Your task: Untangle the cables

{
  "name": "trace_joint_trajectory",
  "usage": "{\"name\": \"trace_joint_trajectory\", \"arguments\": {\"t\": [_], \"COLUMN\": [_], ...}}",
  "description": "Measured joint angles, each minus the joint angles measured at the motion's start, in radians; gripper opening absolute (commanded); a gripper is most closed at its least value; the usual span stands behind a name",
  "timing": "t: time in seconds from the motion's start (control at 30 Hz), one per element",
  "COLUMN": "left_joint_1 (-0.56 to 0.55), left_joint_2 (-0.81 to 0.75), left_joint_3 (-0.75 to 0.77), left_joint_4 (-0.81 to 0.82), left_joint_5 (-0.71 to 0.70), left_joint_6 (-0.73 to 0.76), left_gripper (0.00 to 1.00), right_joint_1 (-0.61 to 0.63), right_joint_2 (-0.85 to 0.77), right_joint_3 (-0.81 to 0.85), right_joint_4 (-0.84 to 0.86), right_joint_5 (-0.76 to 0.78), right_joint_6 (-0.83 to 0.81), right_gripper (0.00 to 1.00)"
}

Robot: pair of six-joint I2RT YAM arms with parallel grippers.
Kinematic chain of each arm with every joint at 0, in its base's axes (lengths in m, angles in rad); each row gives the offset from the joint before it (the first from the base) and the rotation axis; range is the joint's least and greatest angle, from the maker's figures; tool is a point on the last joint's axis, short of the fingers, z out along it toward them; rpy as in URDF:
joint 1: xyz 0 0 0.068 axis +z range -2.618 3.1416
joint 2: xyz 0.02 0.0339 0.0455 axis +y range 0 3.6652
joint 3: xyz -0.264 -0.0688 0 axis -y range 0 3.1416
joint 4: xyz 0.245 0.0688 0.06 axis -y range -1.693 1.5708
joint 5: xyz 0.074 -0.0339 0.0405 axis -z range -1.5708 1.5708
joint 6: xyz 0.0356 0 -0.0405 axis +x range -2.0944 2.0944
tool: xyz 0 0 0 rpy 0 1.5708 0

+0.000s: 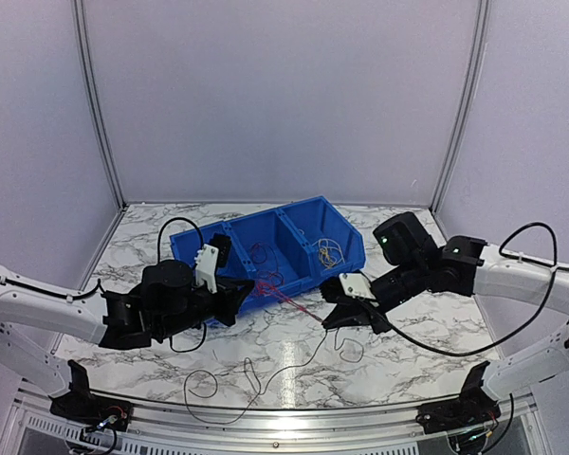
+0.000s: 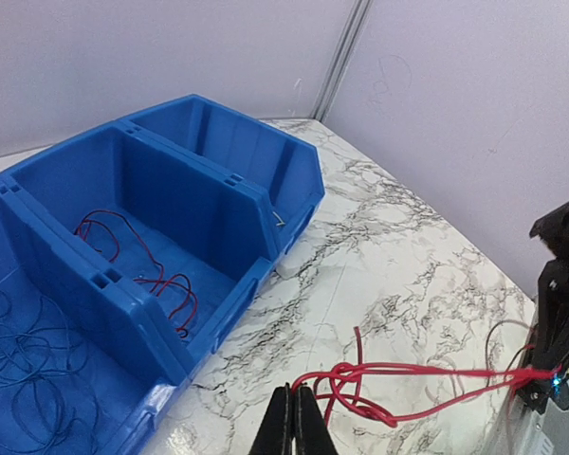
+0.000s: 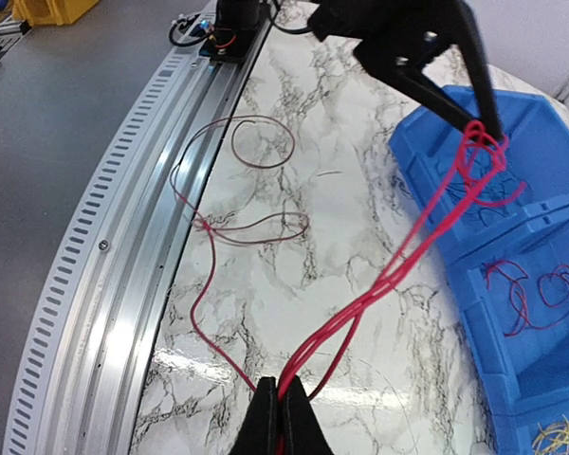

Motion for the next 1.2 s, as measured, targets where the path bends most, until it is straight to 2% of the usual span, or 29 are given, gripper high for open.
{"name": "trace_joint_trajectory", "arguments": {"t": [0.27, 0.33, 0.37, 0.43, 0.53, 0.6, 0.63, 0.7, 0.77, 0.8, 0.87, 0.97, 1.1, 1.2], "left_joint_1": [0.006, 0.014, 0.018, 0.023, 0.022, 0.022, 0.022, 0.022, 0.021, 0.021, 0.018, 0.011, -0.008, -0.016], "left_joint_2": [-0.066, -0.090, -0.105, -0.131, -0.151, -0.155, -0.157, -0.164, -0.169, -0.169, -0.167, -0.151, -0.131, -0.131], "left_joint_3": [-0.069, -0.090, -0.101, -0.119, -0.129, -0.129, -0.129, -0.129, -0.129, -0.129, -0.126, -0.103, -0.060, -0.036], "left_joint_4": [0.008, 0.007, 0.007, 0.006, 0.006, 0.006, 0.006, 0.006, 0.007, 0.007, 0.006, 0.005, 0.005, 0.006], "left_joint_5": [-0.068, -0.091, -0.098, -0.101, -0.095, -0.084, -0.077, -0.055, -0.030, -0.014, 0.018, 0.074, 0.125, 0.156], "left_joint_6": [0.018, 0.018, 0.018, 0.019, 0.022, 0.023, 0.023, 0.025, 0.026, 0.028, 0.030, 0.040, 0.051, 0.051], "left_gripper": [0.00, 0.00, 0.00, 0.00, 0.00, 0.00, 0.00, 0.00, 0.00, 0.00, 0.00, 0.00, 0.00, 0.00], "right_joint_1": [-0.211, -0.268, -0.294, -0.335, -0.380, -0.401, -0.405, -0.407, -0.406, -0.401, -0.382, -0.283, -0.158, -0.130], "right_joint_2": [-0.085, -0.103, -0.111, -0.119, -0.116, -0.110, -0.107, -0.103, -0.101, -0.096, -0.079, -0.028, 0.107, 0.215], "right_joint_3": [0.018, 0.018, 0.018, 0.017, 0.017, 0.017, 0.017, 0.017, 0.020, 0.029, 0.053, 0.091, 0.150, 0.192], "right_joint_4": [-0.066, -0.090, -0.093, -0.085, -0.072, -0.066, -0.064, -0.064, -0.067, -0.069, -0.063, -0.029, 0.004, 0.029], "right_joint_5": [0.011, 0.031, 0.050, 0.095, 0.135, 0.145, 0.150, 0.149, 0.134, 0.117, 0.093, 0.089, 0.091, 0.097], "right_joint_6": [0.021, 0.025, 0.031, 0.051, 0.077, 0.089, 0.098, 0.097, 0.098, 0.095, 0.098, 0.092, 0.083, 0.080], "right_gripper": [0.01, 0.18, 0.19, 0.17, 0.03, 0.03, 0.08, 0.26, 0.48, 0.54, 0.59, 0.63, 0.74, 0.77]}}
